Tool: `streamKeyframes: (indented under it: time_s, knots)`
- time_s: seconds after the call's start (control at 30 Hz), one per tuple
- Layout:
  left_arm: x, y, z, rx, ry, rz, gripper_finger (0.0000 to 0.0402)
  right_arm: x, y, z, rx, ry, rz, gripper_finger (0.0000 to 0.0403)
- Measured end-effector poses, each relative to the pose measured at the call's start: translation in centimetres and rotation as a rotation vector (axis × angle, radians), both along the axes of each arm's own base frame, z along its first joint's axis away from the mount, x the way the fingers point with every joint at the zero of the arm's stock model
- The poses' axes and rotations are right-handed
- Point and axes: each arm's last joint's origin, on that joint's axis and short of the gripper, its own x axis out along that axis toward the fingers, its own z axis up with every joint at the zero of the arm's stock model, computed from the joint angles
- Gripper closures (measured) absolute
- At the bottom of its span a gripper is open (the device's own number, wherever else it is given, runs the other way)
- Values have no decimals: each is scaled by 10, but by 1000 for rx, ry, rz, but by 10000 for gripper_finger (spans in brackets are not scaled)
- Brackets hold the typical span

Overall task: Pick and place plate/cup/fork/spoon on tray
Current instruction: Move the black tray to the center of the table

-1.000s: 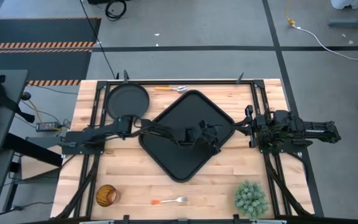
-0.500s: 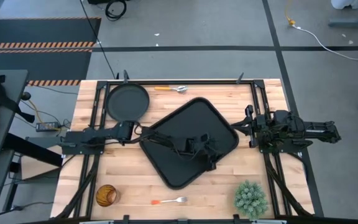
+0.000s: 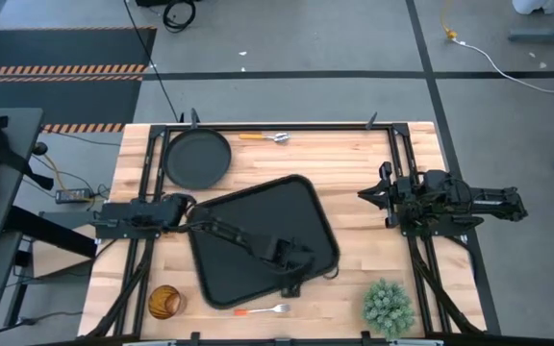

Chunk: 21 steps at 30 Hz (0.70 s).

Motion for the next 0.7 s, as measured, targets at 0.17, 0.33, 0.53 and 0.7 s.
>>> streamKeyframes:
  time_s: [0.17, 0.33, 0.53, 0.7]
  knots:
    - [-40, -14, 19, 268, 139, 123, 337, 0, 0, 0, 0, -1, 0, 365]
    - [-79, -14, 33, 495, 246, 297, 346, 0, 0, 0, 0, -1, 0, 365]
    - [-115, 24, 21, 543, 295, 558, 364, 0, 0, 0, 0, -4, 0, 365]
    - [-132, 70, -3, 534, 342, 726, 378, 0, 0, 1, 0, -6, 0, 365]
